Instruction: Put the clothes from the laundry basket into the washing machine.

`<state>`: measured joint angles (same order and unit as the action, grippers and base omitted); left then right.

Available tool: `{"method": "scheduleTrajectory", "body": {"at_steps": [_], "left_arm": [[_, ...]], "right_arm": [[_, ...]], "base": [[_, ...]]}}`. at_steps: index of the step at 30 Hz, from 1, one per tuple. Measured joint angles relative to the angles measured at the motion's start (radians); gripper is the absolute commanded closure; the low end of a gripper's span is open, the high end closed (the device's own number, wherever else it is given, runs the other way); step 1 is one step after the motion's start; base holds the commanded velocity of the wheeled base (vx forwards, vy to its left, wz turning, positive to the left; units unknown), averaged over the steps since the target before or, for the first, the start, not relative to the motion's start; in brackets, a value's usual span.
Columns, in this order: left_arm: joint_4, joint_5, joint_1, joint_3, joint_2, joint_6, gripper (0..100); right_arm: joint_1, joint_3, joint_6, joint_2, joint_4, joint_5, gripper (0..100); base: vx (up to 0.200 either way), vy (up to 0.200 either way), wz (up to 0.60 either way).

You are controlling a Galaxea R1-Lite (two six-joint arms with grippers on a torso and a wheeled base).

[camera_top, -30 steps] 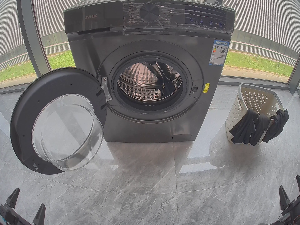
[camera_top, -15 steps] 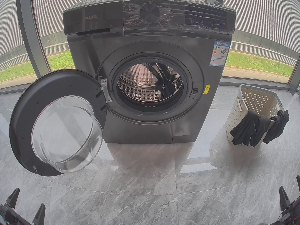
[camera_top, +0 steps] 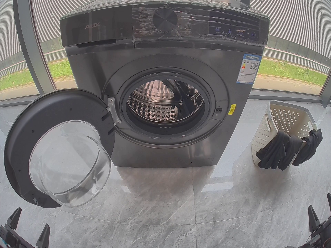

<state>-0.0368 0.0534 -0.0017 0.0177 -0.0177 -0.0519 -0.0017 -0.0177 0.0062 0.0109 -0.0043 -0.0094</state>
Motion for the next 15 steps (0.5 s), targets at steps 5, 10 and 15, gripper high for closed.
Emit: {"method": "scheduleTrajectory", "body": {"at_steps": [5,10,15], "left_arm": [[0.0,-0.001,0.0,0.0,0.0,-0.001,0],[-0.001,0.0,0.0,0.0,0.0,0.0,0],[-0.001,-0.001,0.001,0.0,0.0,0.0,0]], "right_arm": [[0.0,0.0,0.0,0.0,0.0,0.0,0],[0.0,0.0,0.0,0.001,0.0,0.0,0],[0.0,0.0,0.0,0.001,0.0,0.0,0]], "base": [[0.0,0.0,0.0],[0.0,-0.16,0.0],[0.0,-0.2,0.0]]}}
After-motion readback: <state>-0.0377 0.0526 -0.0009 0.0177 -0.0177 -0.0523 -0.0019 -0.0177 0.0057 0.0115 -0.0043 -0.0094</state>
